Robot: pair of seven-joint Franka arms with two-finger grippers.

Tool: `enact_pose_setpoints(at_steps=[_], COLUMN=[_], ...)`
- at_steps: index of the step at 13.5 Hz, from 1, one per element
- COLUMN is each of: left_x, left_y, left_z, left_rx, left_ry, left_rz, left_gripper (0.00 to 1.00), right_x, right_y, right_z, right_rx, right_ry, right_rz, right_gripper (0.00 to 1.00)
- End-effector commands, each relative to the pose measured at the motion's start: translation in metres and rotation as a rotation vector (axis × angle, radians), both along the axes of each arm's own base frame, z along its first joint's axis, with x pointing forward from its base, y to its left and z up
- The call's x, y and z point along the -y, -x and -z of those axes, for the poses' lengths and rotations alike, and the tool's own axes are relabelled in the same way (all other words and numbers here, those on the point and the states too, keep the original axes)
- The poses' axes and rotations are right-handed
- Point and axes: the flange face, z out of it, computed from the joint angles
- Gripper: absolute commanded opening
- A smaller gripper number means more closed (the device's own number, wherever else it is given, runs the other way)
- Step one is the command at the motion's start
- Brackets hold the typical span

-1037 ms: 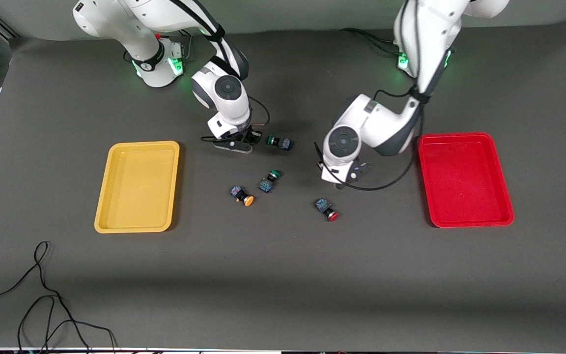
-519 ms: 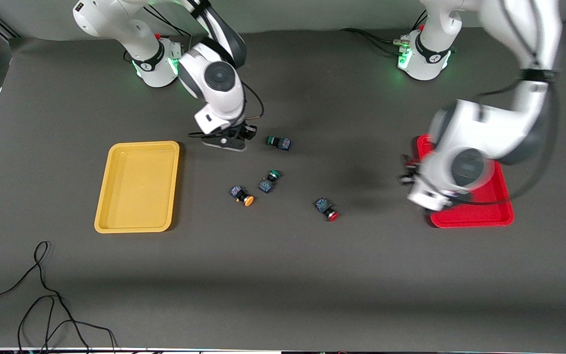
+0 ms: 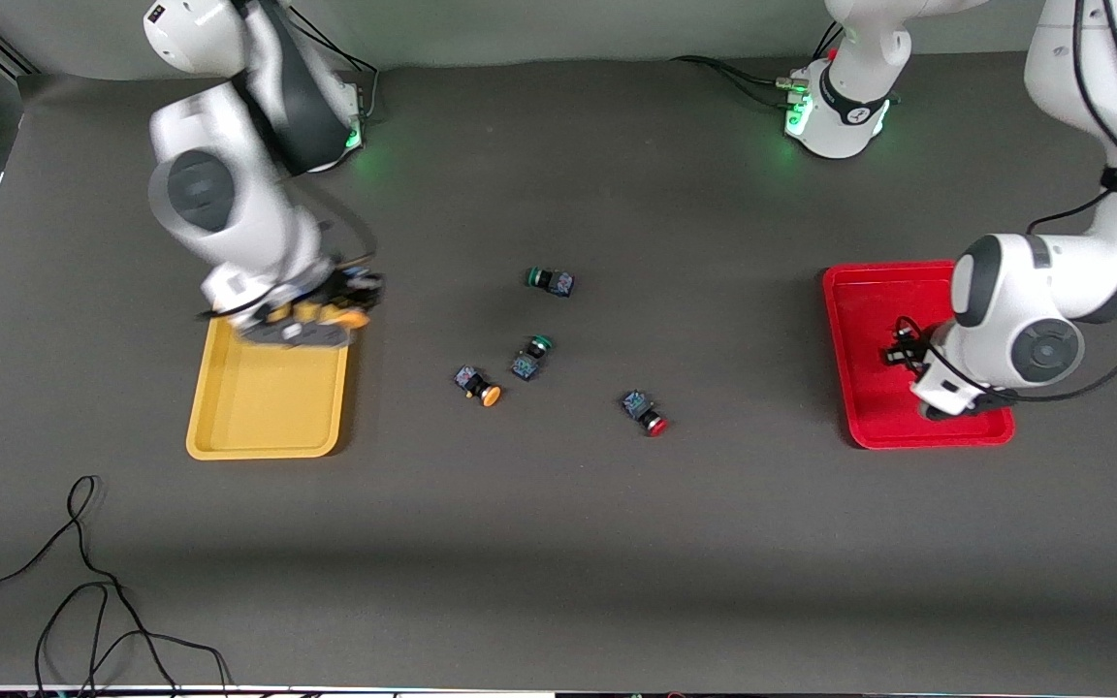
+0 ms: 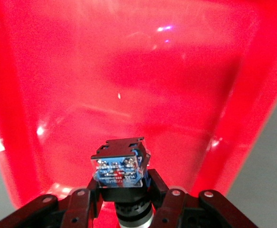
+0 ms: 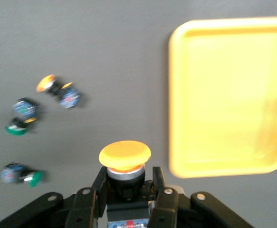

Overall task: Place red and yellow buttons in trays
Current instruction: 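Open the right gripper over yellow tray while the left gripper releases red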

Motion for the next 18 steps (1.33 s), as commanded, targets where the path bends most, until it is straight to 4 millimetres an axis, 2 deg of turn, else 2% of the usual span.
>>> enact_pose_setpoints(at_steps=[1,2,3,4,7,8,10,12,14,15,16,17,18], left_x=[0.004,0.004,0.004,0.005,0.014,0.030,0.079,0.145,0.213,0.242,0.268,0.284,0.290], left_y=[0.019,0.021,0.021,0.018,-0.003,-0.016,-0.042,-0.065,-0.087,-0.096,-0.103,-0.116,-0.128], left_z=[-0.001,0.000,-0.001,-0.009,-0.044,-0.063,-0.109,-0.144,-0.159,-0.154,-0.141,-0.127,-0.115], left_rx=[0.005,-0.009,-0.012,-0.003,-0.017,-0.013,-0.003,0.017,0.075,0.097,0.091,0.107,0.138], left_ry=[-0.003,-0.003,-0.003,-0.005,-0.010,-0.014,0.019,0.009,-0.008,0.000,0.027,0.068,0.108], left_rz=[0.026,0.024,0.024,0.028,0.028,0.042,0.013,-0.031,-0.097,-0.120,-0.125,-0.135,-0.162], left_gripper=[0.00,0.02,0.81,1.00,1.00,1.00,1.00,1.00,1.00,1.00,1.00,1.00,1.00], right_x=[0.090,0.117,0.144,0.171,0.216,0.222,0.230,0.237,0.242,0.242,0.242,0.240,0.238], right_y=[-0.018,-0.020,-0.020,-0.020,-0.011,-0.010,-0.010,-0.009,-0.006,-0.006,-0.007,-0.011,-0.015], right_z=[0.002,0.008,0.020,0.037,0.106,0.130,0.167,0.200,0.227,0.229,0.228,0.226,0.222], right_rx=[-0.010,-0.010,0.002,0.023,0.079,0.091,0.081,0.075,0.079,0.084,0.084,0.089,0.099], right_ry=[-0.001,-0.004,-0.003,0.009,0.078,0.110,0.090,0.031,-0.017,-0.025,-0.028,-0.030,-0.028], right_rz=[-0.068,-0.080,-0.094,-0.105,-0.110,-0.122,-0.114,-0.139,-0.158,-0.160,-0.151,-0.144,-0.134], right_gripper=[0.12,0.12,0.12,0.12,0.12,0.12,0.12,0.12,0.12,0.12,0.24,0.76,0.93])
